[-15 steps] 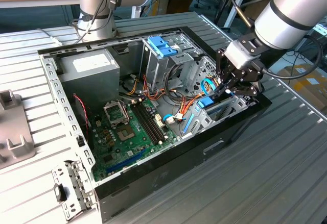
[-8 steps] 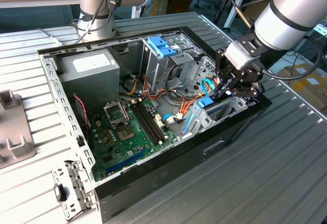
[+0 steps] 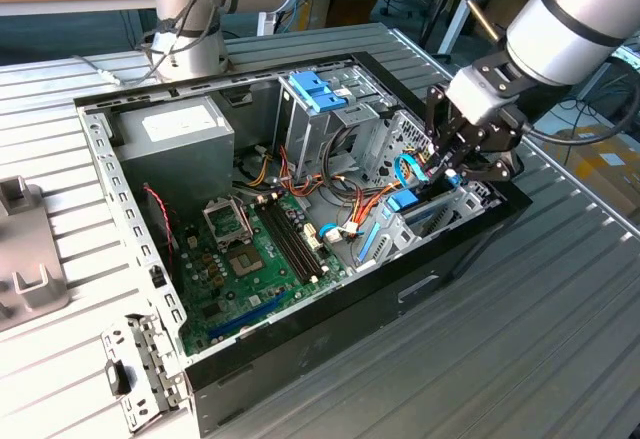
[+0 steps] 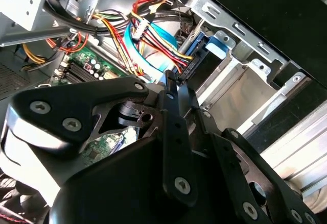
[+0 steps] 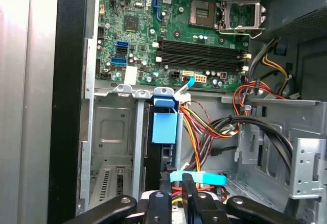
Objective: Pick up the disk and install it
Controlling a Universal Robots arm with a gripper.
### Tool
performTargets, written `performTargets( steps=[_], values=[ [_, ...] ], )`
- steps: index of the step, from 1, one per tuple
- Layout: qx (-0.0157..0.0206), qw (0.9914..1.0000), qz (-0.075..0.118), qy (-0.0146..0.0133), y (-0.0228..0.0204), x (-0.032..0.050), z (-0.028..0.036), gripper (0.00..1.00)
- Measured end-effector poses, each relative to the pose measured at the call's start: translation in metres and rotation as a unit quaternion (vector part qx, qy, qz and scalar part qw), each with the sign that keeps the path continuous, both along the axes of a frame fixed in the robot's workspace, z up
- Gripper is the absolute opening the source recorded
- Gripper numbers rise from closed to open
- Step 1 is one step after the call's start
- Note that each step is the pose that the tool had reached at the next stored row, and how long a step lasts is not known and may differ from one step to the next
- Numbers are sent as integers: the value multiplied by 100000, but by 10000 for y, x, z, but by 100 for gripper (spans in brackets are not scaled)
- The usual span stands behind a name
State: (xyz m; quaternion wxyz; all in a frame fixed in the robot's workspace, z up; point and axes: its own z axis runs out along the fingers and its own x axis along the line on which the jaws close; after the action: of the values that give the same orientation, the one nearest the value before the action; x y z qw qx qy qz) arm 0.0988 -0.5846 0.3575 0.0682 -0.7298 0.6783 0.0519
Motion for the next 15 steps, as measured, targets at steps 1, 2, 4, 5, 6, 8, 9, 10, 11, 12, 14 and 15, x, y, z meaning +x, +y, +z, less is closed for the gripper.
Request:
performTargets(
  steps=[1, 2, 4, 5, 6, 8, 9, 10, 11, 12, 14, 15],
  values=[
    [133, 100000, 2, 2, 1, 0, 10, 24],
    [248, 100000, 3, 3, 1, 0, 11, 24],
    [818, 99996, 14, 197, 2, 10, 1, 15],
    [845, 99996, -1, 321, 2, 14, -12, 11],
    [826, 99996, 0, 456, 2, 21, -26, 11],
    [834, 99994, -7, 729, 1, 29, -64, 11],
    [850, 99993, -13, 791, 1, 29, -75, 11],
    [873, 99992, -4, 900, 1, 30, -95, 11],
    [879, 99992, -9, 950, 1, 29, -108, 11],
    [867, 99991, -6, 990, 1, 30, -117, 11],
    [840, 99991, -6, 1088, 1, 30, -136, 11],
    [846, 99990, -8, 1131, 1, 30, -147, 11]
  ],
)
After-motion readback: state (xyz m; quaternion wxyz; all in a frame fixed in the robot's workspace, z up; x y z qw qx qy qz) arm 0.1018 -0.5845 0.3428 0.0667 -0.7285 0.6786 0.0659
